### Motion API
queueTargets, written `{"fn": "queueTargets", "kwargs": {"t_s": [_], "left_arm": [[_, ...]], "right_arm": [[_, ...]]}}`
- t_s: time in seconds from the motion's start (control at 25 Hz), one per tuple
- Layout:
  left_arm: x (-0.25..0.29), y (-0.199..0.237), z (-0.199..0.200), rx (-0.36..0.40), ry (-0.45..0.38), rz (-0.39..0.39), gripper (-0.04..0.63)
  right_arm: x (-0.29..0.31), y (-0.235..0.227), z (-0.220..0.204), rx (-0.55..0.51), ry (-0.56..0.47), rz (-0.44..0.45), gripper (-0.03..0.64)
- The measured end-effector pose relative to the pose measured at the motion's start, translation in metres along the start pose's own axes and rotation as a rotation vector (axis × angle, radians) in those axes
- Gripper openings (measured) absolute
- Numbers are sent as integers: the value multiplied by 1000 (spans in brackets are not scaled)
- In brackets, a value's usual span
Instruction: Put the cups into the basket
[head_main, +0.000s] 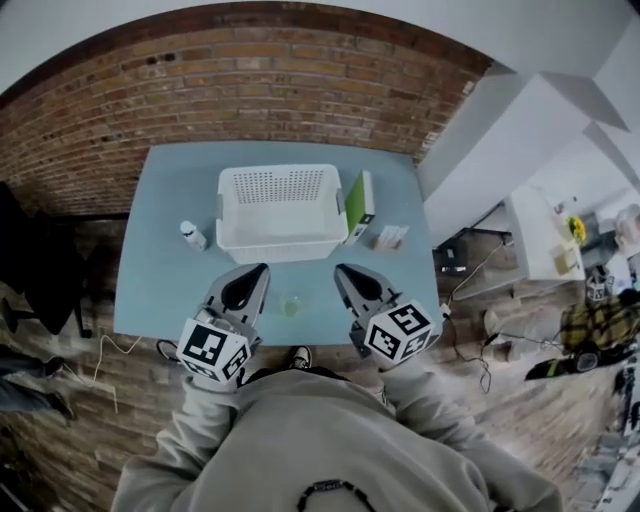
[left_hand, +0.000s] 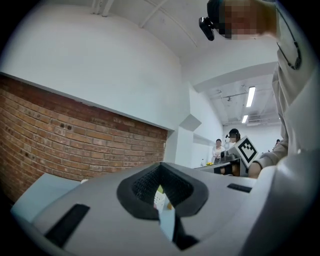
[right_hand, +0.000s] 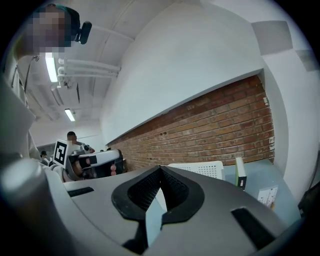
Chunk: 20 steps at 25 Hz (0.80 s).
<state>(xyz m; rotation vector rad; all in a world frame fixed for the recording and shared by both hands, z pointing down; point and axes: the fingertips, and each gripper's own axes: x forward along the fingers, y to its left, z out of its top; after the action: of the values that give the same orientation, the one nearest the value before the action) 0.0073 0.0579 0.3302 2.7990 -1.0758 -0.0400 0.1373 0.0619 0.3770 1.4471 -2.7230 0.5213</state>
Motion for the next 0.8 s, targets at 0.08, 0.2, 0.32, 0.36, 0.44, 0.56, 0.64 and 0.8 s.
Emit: {"fn": "queueTargets", "kwargs": {"t_s": [0.08,0.2,0.32,0.36,0.44,0.56,0.64,0.8], "left_arm": [[11,8,-2,-11,2,10,-2],[19,15,-9,-16,39,7,-2],[26,33,-18,-33,55,20,-2],[28,39,-20,-42,59,28,-2],[34,50,-22,-60,75,30,-2],[48,57,-25,-70,114,-10,-2],[56,61,-22,-52,119,-24,-2],[68,64,-22,-49,130,-33,-2]], "right_arm": [[12,-12,-1,6,21,13,11],[26,-23,-11,22,63,16,11],[38,-30,-14,47,82,24,11],[42,-31,-14,56,86,27,11],[51,-33,-10,67,87,28,11],[68,-32,2,63,75,24,11],[81,-26,9,41,68,32,11],[92,-24,20,40,59,30,11]]}}
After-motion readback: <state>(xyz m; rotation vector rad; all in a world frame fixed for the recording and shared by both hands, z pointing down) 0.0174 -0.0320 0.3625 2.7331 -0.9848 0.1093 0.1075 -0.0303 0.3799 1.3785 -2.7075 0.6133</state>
